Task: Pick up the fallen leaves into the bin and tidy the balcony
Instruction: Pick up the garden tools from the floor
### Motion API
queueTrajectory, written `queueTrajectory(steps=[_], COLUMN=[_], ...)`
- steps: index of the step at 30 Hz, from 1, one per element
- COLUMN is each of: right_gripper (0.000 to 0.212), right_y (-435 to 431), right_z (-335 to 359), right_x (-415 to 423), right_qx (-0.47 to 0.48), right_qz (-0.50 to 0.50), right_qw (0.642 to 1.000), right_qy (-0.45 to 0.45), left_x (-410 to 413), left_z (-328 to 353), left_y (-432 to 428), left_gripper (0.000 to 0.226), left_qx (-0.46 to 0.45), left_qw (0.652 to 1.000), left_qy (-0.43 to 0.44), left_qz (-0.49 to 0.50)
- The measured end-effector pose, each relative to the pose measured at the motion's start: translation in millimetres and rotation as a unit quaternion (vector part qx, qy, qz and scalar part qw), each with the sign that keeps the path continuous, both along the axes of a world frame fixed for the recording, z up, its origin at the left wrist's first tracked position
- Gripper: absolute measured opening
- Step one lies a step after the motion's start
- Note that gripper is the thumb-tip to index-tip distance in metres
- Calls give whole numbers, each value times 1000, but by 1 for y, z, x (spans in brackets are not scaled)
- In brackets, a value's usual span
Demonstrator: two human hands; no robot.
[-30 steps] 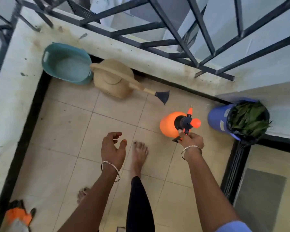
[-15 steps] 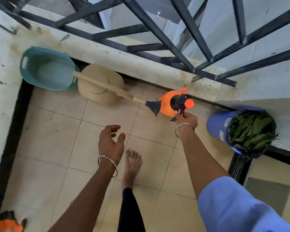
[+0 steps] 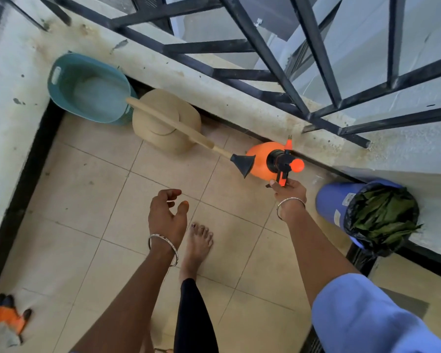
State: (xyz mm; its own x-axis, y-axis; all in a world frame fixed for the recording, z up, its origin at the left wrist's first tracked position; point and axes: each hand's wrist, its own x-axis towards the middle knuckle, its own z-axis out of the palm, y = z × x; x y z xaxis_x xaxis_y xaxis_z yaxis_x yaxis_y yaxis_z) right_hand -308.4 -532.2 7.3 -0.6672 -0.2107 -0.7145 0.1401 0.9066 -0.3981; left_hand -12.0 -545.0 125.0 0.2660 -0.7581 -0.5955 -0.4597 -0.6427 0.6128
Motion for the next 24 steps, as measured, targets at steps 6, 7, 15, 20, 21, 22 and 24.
queueTrajectory(steps=[6,7,15,20,21,22,24], right_gripper=[22,15,16,16,16,16,19], right_y=[14,17,44,77,85,99,130], right_z=[58,70,150,197,203,213,226], right_x=[39,53,196,284,297,315,347], right_qx=[34,27,-76,-136,-150,-156,-159], right_qz=[-60,-64,-74,26,44,74,127], right_qw=[997,996,986,980,977,974,966], right_qy=[-43,-60,-129,-146,-145,-147,-156], left_x=[16,22,93,151,160,172,195], left_z=[18,23,72,105,111,120,134], left_y=[19,26,97,165,179,200,244], left_gripper=[30,30,32,32,32,32,31], left_qx=[-10,-17,-55,-57,-60,-65,-70], left_qw=[1000,999,989,969,964,958,946], left_qy=[-22,-27,-59,-76,-80,-87,-99], left_qz=[16,26,123,227,245,266,300])
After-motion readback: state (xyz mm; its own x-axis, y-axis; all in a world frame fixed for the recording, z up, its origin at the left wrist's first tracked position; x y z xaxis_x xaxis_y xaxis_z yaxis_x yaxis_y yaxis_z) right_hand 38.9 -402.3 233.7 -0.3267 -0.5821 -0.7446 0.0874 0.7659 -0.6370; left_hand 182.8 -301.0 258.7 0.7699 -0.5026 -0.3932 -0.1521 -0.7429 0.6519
